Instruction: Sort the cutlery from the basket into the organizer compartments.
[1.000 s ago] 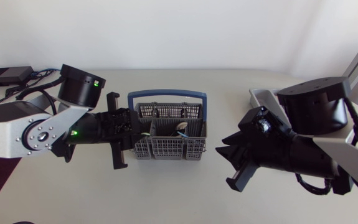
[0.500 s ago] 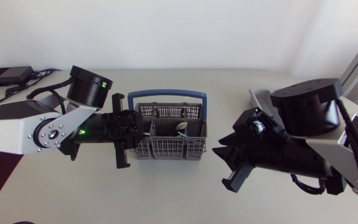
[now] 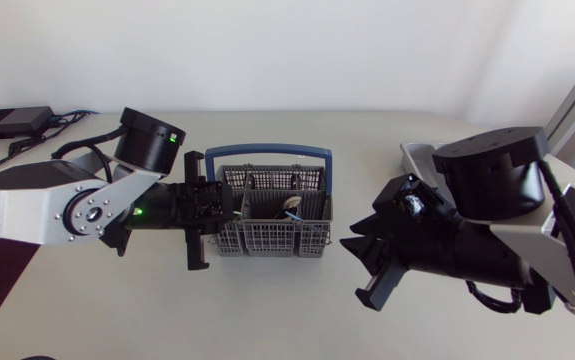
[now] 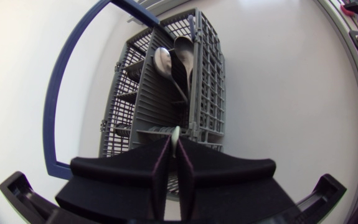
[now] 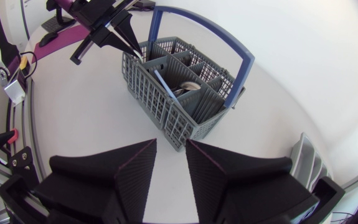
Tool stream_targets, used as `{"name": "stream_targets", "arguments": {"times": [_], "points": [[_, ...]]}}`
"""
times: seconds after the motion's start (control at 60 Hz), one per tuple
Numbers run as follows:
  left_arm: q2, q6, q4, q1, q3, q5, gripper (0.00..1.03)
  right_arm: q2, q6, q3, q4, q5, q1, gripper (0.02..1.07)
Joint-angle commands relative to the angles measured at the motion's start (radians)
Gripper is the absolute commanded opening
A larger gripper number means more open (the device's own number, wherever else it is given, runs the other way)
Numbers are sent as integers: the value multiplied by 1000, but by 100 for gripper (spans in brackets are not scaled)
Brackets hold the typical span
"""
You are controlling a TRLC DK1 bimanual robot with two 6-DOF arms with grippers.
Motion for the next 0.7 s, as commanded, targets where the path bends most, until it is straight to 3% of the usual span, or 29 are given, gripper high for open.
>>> {"name": "stream_targets", "arguments": {"times": [0.0, 0.5, 0.683], "points": [[-23, 24, -3, 8, 6, 0, 4, 17, 0, -22, 7, 11, 10, 40], [-264, 28, -20, 23, -31, -20, 4, 11, 12, 0, -7, 39, 53, 40], [-405, -92, -72, 34, -3, -20, 4, -36, 10, 21, -14, 45, 54, 40]]}}
